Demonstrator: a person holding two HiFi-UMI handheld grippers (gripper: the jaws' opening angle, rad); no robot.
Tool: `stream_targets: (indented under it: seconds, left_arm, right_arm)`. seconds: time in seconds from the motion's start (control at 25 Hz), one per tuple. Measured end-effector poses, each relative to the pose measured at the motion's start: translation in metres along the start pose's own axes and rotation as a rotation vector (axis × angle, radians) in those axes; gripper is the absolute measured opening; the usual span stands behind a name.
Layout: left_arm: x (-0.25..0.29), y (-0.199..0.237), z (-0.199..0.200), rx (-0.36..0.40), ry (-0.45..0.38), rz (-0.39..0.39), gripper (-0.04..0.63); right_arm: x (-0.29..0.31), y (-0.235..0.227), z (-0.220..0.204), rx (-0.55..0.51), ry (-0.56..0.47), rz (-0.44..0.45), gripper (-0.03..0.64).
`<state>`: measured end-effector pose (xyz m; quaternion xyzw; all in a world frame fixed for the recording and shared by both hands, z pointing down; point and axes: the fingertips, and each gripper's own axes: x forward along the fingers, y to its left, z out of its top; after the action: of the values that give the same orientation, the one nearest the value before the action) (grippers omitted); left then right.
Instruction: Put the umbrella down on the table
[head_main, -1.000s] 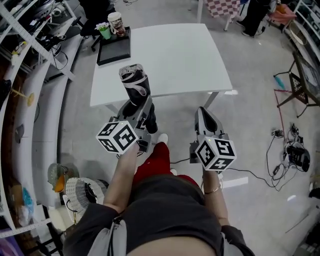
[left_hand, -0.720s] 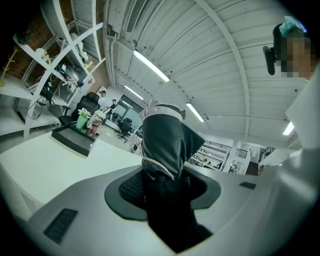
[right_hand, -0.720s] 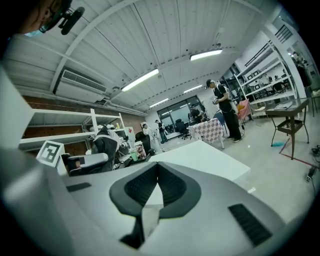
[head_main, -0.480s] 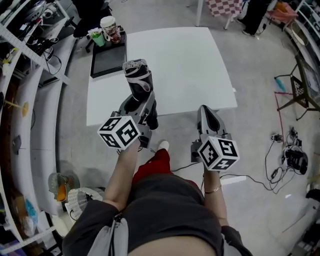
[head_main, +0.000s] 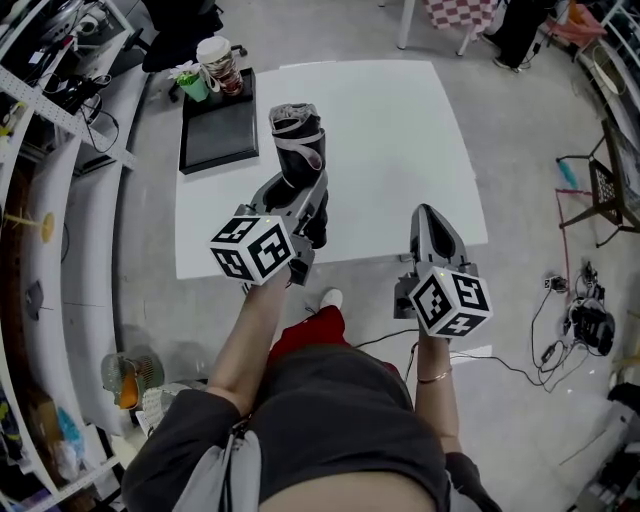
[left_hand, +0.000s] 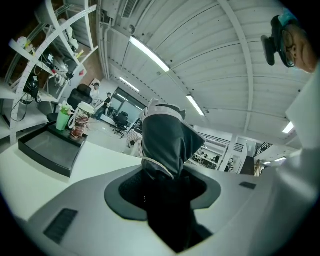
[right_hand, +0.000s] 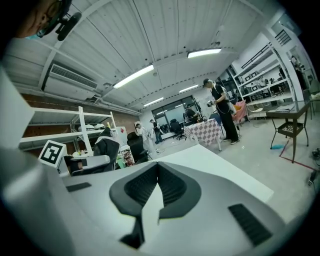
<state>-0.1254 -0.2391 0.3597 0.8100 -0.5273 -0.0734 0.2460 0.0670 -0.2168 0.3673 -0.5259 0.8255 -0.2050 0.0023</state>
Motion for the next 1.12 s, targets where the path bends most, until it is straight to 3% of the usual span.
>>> stream_targets:
  seconds: [0.52,1.12]
  left_arm:
    - [0.077,0.045,0.009,0.033,0.082,-0.028,0.186]
    - [0.152,0.057,-0.015,0.069,0.17,-0.053,0.186]
  right_arm:
    - [0.066,-0.01,0.003,-0.024,0.033,-0.056,0.018]
    - [0.13,-0.026,-0.008,-0.068,0.089,-0.084,0.018]
